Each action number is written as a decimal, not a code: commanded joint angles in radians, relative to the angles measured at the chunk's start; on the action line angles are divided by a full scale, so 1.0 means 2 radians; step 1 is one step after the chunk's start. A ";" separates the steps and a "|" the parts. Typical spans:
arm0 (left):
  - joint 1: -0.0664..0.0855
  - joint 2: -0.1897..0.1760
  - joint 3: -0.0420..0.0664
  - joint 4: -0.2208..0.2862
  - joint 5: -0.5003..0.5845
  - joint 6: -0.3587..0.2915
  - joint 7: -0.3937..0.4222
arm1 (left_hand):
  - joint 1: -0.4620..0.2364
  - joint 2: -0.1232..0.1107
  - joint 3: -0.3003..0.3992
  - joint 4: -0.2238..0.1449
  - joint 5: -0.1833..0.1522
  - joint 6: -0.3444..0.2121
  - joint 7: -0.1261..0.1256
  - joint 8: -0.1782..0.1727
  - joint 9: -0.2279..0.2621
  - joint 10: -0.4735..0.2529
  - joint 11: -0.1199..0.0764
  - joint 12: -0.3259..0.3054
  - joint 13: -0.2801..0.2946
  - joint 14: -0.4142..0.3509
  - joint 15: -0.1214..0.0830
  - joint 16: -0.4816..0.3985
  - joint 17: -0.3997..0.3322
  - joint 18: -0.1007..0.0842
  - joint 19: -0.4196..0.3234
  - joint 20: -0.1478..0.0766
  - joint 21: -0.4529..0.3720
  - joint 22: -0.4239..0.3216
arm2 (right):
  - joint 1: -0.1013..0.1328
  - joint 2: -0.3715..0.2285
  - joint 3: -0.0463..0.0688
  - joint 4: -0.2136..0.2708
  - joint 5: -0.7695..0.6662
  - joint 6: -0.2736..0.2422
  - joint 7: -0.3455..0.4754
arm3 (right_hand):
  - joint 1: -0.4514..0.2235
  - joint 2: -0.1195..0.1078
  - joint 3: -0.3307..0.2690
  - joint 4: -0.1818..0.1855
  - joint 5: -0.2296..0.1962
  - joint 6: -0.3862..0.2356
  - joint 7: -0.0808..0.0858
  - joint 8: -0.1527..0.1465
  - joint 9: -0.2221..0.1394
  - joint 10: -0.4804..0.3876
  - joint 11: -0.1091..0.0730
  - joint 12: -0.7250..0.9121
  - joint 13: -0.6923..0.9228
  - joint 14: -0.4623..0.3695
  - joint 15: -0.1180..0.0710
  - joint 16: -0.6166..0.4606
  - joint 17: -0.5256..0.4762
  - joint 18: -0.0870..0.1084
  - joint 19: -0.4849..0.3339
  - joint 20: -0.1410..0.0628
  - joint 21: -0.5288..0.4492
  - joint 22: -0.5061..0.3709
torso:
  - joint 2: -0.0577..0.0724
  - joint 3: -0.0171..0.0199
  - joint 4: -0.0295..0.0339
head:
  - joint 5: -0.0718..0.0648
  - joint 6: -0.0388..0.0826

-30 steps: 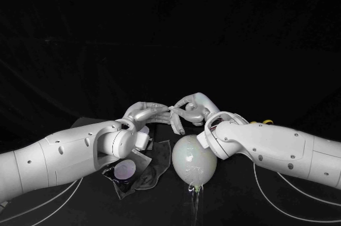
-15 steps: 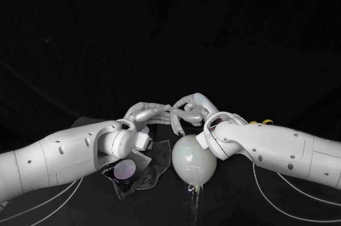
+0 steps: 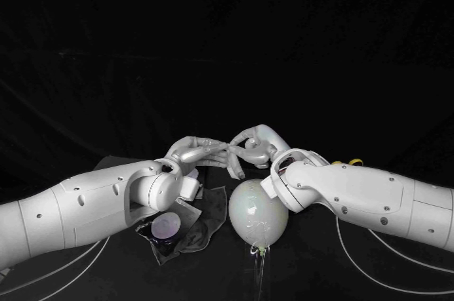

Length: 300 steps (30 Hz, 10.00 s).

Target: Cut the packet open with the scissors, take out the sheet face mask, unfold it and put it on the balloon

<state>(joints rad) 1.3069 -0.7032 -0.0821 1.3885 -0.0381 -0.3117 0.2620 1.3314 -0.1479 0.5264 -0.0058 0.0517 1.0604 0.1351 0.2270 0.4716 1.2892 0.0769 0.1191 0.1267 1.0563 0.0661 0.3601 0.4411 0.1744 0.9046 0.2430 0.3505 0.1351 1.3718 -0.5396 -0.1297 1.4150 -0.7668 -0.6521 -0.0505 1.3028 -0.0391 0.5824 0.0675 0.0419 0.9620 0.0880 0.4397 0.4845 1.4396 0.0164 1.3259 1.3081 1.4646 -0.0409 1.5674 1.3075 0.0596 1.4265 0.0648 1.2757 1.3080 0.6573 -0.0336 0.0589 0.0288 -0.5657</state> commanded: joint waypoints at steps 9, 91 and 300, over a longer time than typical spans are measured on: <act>0.001 0.001 0.001 0.001 -0.001 0.006 0.018 | 0.028 0.038 0.005 -0.007 -0.002 0.005 0.001 0.012 0.007 0.016 0.000 0.002 0.001 0.011 -0.005 -0.002 0.000 0.005 0.016 -0.009 0.003 0.001 | -0.001 0.001 -0.002 0.000 -0.012 0.026 -0.010 | 0.002 0.001 0.002 -0.001 0.003 0.005 0.000 0.002 0.001 0.000 -0.002 0.002 0.040 0.053 -0.003 0.002 0.132 0.002 -0.001 0.000 -0.001 0.089 | 0.000 0.0000 -0.0003 | 0.001 -0.002; 0.001 -0.005 0.001 0.007 -0.028 -0.022 0.009 | 0.027 0.058 0.020 -0.018 -0.001 -0.025 0.003 0.049 0.076 0.024 -0.002 0.019 0.028 0.026 -0.009 -0.003 0.013 0.001 0.008 -0.021 0.042 0.024 | -0.001 -0.015 -0.003 0.005 0.034 0.001 0.033 | -0.045 -0.034 -0.028 0.014 0.004 -0.035 0.018 -0.017 -0.012 -0.033 0.014 -0.053 0.003 0.051 0.009 -0.001 0.127 0.007 -0.017 0.008 -0.035 0.080 | 0.000 0.0001 -0.0001 | 0.002 -0.002; 0.001 -0.032 0.001 -0.046 -0.060 -0.034 0.006 | 0.018 0.054 0.042 -0.027 -0.001 -0.035 0.003 0.058 0.110 0.016 -0.002 0.033 0.051 0.025 -0.011 0.000 0.023 0.001 -0.009 -0.022 0.071 0.042 | 0.015 -0.082 0.009 0.017 -0.011 -0.046 0.026 | 0.016 -0.007 -0.016 -0.004 0.003 0.015 -0.010 0.031 0.004 0.017 -0.011 0.021 0.056 0.053 -0.011 0.002 0.132 -0.006 0.021 -0.008 0.036 0.100 | 0.000 -0.0001 -0.0002 | -0.002 -0.004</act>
<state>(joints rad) 1.3070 -0.7693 -0.0815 1.2935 -0.1393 -0.3995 0.2632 1.3711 -0.0504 0.6061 -0.0581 0.0458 0.9817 0.1411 0.3405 0.4770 1.3274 0.0736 0.1802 0.2279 1.1060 0.0490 0.3559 0.4869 0.1602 0.8915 0.1983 0.4869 0.2181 1.4002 -0.7045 -0.1133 1.4469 -0.7750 -0.7791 0.0050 1.3265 -0.0501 0.5470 0.0642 0.0437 0.9823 0.0743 0.4689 0.4499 1.4556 0.0037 1.3659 1.3082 1.4682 -0.0550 1.5673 1.3072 0.0593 1.4584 0.0506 1.3476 1.3079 0.6576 -0.0329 0.0587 0.0234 -0.5728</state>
